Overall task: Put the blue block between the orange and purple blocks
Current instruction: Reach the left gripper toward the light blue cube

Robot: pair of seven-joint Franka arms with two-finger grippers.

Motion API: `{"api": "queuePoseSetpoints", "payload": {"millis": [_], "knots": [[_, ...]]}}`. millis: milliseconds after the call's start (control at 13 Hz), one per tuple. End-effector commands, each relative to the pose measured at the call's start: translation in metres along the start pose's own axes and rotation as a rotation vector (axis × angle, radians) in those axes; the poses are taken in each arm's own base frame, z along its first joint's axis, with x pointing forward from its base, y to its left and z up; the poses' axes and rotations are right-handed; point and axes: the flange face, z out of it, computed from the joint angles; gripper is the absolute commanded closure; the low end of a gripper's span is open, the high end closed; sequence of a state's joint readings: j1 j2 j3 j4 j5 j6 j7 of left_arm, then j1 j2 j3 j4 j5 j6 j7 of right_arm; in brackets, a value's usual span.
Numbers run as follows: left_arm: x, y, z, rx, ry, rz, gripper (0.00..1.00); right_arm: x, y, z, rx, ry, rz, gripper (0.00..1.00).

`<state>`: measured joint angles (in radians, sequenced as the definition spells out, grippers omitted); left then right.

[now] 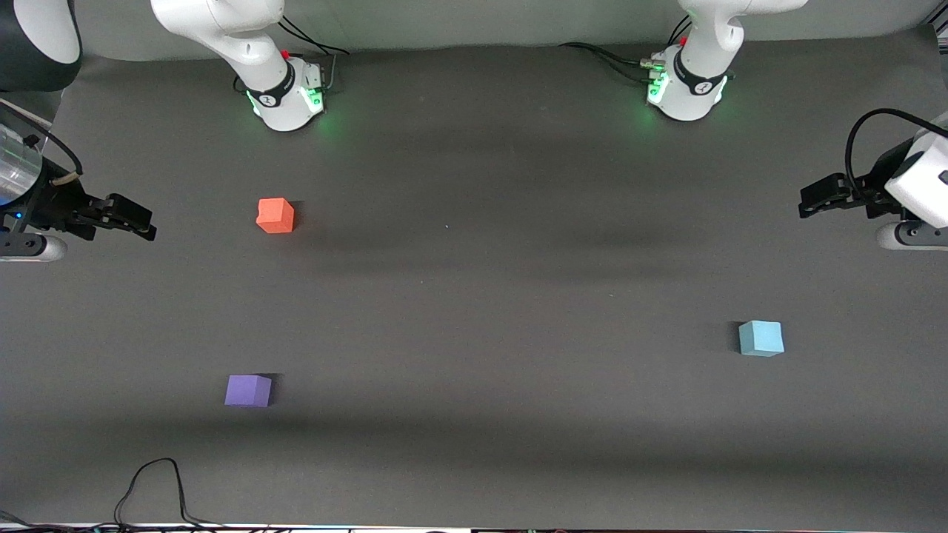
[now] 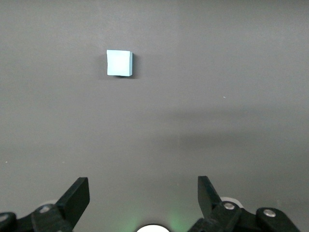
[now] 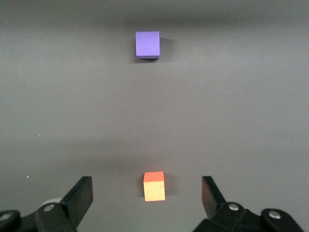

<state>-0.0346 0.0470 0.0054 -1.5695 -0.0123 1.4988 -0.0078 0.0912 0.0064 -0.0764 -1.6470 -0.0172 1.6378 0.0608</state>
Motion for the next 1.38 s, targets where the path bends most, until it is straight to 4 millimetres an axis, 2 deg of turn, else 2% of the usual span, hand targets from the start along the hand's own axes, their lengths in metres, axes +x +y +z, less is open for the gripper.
{"api": "queuePoseSetpoints", "payload": {"millis": [0, 308, 385, 462, 615, 846, 1000, 1077, 1308], "knots": [[-0.011, -0.001, -0.004, -0.002, -0.014, 0.003, 0.0, 0.0, 0.001, -0.005, 0.014, 0.001, -0.017, 0.0], [-0.006, -0.003, 0.001, 0.004, -0.02, 0.004, 0.0, 0.0, 0.001, -0.006, 0.014, 0.003, -0.017, 0.0], [-0.004, -0.009, 0.002, 0.003, -0.016, 0.007, 0.0, -0.001, 0.0, -0.007, 0.014, 0.004, -0.019, 0.0], [0.004, -0.029, 0.004, 0.001, -0.009, 0.014, 0.0, -0.001, 0.0, -0.008, 0.014, 0.004, -0.017, 0.0], [0.018, -0.051, 0.008, 0.001, -0.003, 0.061, 0.0, -0.002, 0.0, -0.009, 0.015, 0.006, -0.016, 0.0], [0.032, -0.065, 0.009, 0.016, 0.029, 0.053, 0.0, 0.001, -0.007, -0.003, 0.013, -0.003, -0.031, 0.0], [0.046, -0.069, 0.027, 0.035, 0.034, 0.054, 0.0, -0.002, -0.001, -0.008, 0.014, 0.003, -0.02, 0.0], [0.057, -0.071, 0.042, 0.038, 0.032, 0.053, 0.0, -0.003, 0.002, -0.008, 0.014, -0.008, -0.022, 0.0], [0.095, -0.075, 0.106, 0.043, 0.049, 0.056, 0.0, -0.003, -0.007, -0.006, 0.014, -0.02, -0.048, 0.0]]}}
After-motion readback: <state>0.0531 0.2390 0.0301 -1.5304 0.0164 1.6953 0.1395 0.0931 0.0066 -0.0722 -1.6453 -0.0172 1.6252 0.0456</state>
